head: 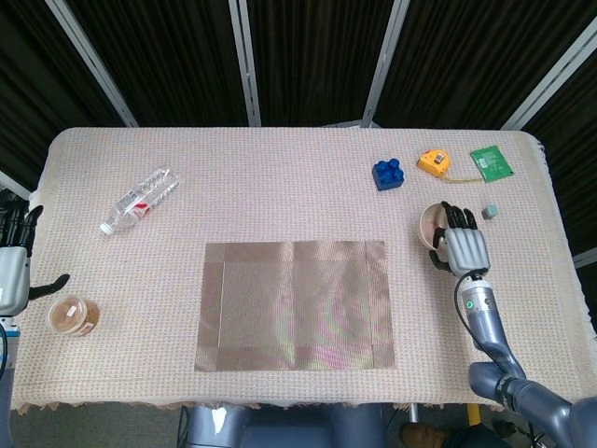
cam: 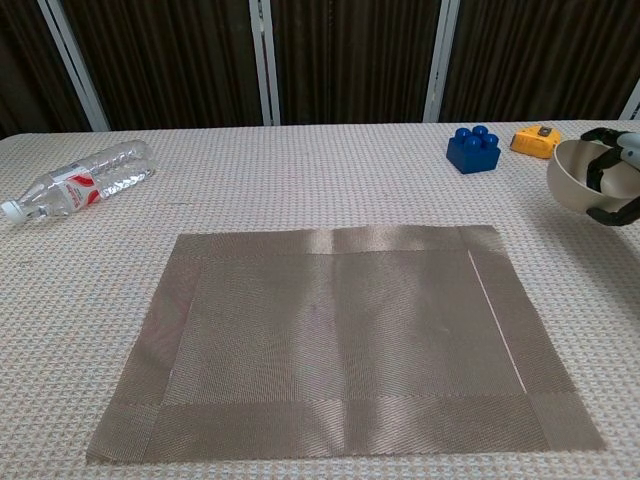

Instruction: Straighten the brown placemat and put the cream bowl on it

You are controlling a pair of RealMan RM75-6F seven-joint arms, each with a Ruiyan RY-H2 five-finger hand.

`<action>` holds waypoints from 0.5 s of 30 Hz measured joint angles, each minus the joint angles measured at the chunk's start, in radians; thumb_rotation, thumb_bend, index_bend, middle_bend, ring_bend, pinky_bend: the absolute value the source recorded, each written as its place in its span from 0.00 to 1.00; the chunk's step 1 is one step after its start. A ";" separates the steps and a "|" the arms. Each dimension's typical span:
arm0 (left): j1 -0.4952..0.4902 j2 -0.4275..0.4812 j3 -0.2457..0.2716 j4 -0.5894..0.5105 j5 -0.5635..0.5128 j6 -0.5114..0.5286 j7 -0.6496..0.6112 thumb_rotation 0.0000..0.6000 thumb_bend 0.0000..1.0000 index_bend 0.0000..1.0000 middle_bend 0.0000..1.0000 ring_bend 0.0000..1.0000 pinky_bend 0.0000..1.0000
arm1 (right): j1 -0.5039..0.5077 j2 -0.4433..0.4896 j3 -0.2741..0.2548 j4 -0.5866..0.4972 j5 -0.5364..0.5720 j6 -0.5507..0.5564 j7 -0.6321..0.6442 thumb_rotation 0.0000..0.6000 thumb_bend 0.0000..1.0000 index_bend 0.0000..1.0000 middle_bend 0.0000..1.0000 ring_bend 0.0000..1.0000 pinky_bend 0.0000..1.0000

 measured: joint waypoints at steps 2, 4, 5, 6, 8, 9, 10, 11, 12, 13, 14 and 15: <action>0.001 0.003 0.000 -0.003 0.002 -0.003 -0.005 1.00 0.04 0.00 0.00 0.00 0.00 | -0.002 0.023 -0.005 -0.046 -0.032 0.025 0.009 1.00 0.33 0.67 0.00 0.00 0.00; 0.002 0.005 0.001 -0.005 0.004 -0.006 -0.009 1.00 0.04 0.00 0.00 0.00 0.00 | -0.003 0.054 -0.015 -0.103 -0.077 0.051 0.013 1.00 0.33 0.67 0.00 0.00 0.00; 0.003 0.007 0.001 -0.006 0.005 -0.009 -0.012 1.00 0.04 0.00 0.00 0.00 0.00 | -0.002 0.070 -0.021 -0.129 -0.100 0.061 0.013 1.00 0.33 0.67 0.00 0.00 0.00; 0.004 0.008 0.001 -0.006 0.005 -0.011 -0.014 1.00 0.04 0.00 0.00 0.00 0.00 | -0.001 0.086 -0.028 -0.157 -0.127 0.071 0.013 1.00 0.33 0.67 0.00 0.00 0.00; 0.005 0.011 0.002 -0.007 0.005 -0.016 -0.020 1.00 0.04 0.00 0.00 0.00 0.00 | 0.005 0.126 -0.049 -0.220 -0.198 0.091 0.013 1.00 0.33 0.67 0.00 0.00 0.00; 0.005 0.011 0.001 -0.007 0.005 -0.018 -0.022 1.00 0.04 0.00 0.00 0.00 0.00 | 0.010 0.143 -0.059 -0.246 -0.233 0.099 0.014 1.00 0.33 0.67 0.00 0.00 0.00; 0.006 0.013 0.001 -0.008 0.004 -0.020 -0.024 1.00 0.04 0.00 0.00 0.00 0.00 | 0.017 0.164 -0.074 -0.278 -0.282 0.108 0.015 1.00 0.33 0.67 0.00 0.00 0.00; 0.007 0.015 0.001 -0.008 0.003 -0.022 -0.028 1.00 0.04 0.00 0.00 0.00 0.00 | 0.024 0.179 -0.085 -0.301 -0.321 0.114 0.016 1.00 0.33 0.67 0.00 0.00 0.00; 0.007 0.016 0.000 -0.008 0.003 -0.024 -0.030 1.00 0.04 0.00 0.00 0.00 0.00 | 0.032 0.194 -0.096 -0.324 -0.359 0.119 0.017 1.00 0.33 0.67 0.00 0.00 0.00; 0.007 0.018 0.000 -0.008 0.003 -0.026 -0.032 1.00 0.04 0.00 0.00 0.00 0.00 | 0.045 0.211 -0.110 -0.354 -0.408 0.124 0.019 1.00 0.33 0.67 0.00 0.00 0.00; 0.008 0.019 -0.001 -0.008 0.002 -0.028 -0.035 1.00 0.04 0.00 0.00 0.00 0.00 | 0.058 0.221 -0.119 -0.377 -0.443 0.125 0.020 1.00 0.33 0.67 0.00 0.00 0.00; 0.008 0.021 -0.001 -0.008 0.001 -0.030 -0.037 1.00 0.04 0.00 0.00 0.00 0.00 | 0.073 0.229 -0.128 -0.399 -0.474 0.124 0.020 1.00 0.33 0.67 0.00 0.00 0.00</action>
